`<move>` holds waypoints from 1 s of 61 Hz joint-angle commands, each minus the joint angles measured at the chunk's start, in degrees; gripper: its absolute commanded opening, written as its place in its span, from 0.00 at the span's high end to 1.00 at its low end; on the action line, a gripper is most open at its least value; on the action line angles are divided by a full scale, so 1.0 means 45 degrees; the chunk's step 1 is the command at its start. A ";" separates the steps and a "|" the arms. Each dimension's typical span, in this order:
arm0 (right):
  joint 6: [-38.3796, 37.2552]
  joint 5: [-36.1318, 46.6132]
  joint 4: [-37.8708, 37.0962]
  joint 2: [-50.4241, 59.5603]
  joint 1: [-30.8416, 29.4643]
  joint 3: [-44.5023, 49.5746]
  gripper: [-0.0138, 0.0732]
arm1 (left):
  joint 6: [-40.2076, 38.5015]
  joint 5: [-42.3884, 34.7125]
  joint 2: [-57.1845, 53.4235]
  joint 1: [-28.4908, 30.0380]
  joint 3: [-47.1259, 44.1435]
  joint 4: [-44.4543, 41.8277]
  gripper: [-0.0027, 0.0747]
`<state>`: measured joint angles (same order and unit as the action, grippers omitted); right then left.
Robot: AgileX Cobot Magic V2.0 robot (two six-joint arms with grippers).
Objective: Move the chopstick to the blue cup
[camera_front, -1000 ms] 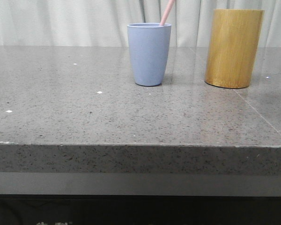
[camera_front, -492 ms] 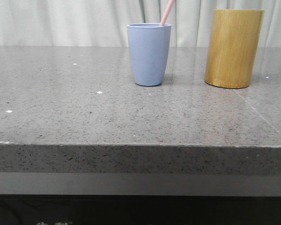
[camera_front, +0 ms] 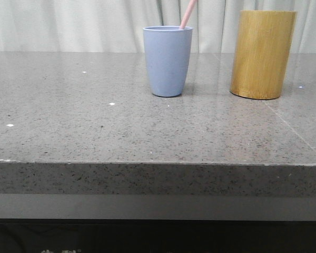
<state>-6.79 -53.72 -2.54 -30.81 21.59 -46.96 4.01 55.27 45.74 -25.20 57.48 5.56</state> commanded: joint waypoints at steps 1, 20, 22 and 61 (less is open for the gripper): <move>-0.0008 0.0753 -0.0227 -0.0074 -0.0088 -0.0279 0.66 | 0.0004 -0.0857 -0.0050 0.0015 0.0291 0.0196 0.84; -0.0008 0.0753 -0.0227 -0.0074 -0.0088 -0.0279 0.98 | 0.0004 -0.1419 -0.0050 0.0015 -0.0009 -0.0073 0.99; -0.0008 0.0753 -0.0227 -0.0074 -0.0088 -0.0279 0.98 | 0.0004 -0.1419 -0.0050 0.0015 -0.0044 -0.0146 0.99; -0.0008 0.0741 -0.0214 -0.0074 -0.0074 -0.0279 0.98 | 0.0004 -0.1484 -0.0050 -0.0010 -0.0109 -0.0207 0.99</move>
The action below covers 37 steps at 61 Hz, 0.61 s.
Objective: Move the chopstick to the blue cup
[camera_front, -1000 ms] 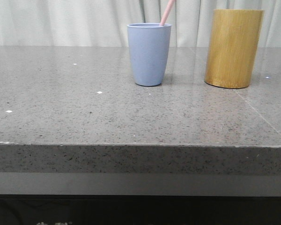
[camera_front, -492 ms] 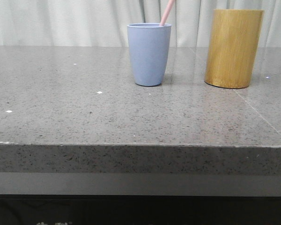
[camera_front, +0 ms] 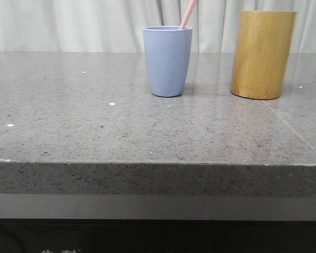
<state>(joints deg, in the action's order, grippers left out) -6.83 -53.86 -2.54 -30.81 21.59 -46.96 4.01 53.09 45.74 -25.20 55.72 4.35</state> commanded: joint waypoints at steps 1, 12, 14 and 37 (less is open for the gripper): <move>0.0000 0.0771 -0.0214 -0.0074 -0.0074 -0.0279 0.98 | 0.0004 -0.1000 -0.0109 -0.0040 0.0279 0.0062 0.99; 0.0000 0.0771 -0.0214 -0.0074 -0.0074 -0.0279 0.98 | 0.0024 -0.1530 -0.1060 0.0186 -0.0533 -0.0291 0.99; 0.0000 0.0771 -0.0214 -0.0074 -0.0074 -0.0279 0.98 | 0.0024 -0.1858 -0.1445 0.0369 -0.0880 -0.0516 0.99; 0.0000 0.0771 -0.0214 -0.0074 -0.0074 -0.0279 0.98 | 0.0024 -0.9606 -0.6577 0.3242 -0.6593 -0.1398 0.99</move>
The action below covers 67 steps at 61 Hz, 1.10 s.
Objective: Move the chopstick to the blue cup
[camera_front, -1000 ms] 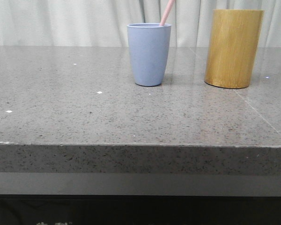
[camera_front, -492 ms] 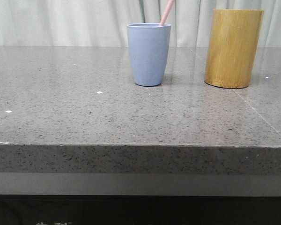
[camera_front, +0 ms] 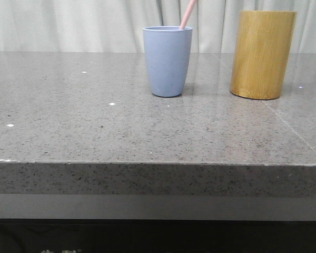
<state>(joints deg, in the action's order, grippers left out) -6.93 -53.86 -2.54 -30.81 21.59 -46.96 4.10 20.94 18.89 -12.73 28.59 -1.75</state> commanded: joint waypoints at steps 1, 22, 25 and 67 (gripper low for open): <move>0.0023 0.0771 -0.0214 -0.0074 -0.0074 -0.0279 0.98 | 0.0003 -0.2782 -0.0839 0.0571 -0.0899 -0.0044 0.99; 0.0023 0.0771 -0.0214 -0.0074 -0.0074 -0.0279 0.98 | 0.0003 -0.4569 -0.3523 0.2018 -0.4963 0.1153 0.99; 0.0023 0.0771 -0.0214 -0.0074 -0.0074 -0.0279 0.98 | 0.0003 -0.4654 -0.3722 0.2138 -0.5269 0.1296 0.99; 0.0023 0.0779 -0.0214 -0.0074 -0.0074 -0.0279 0.98 | 0.0003 -0.5646 -0.4564 0.2247 -0.6553 0.2096 0.99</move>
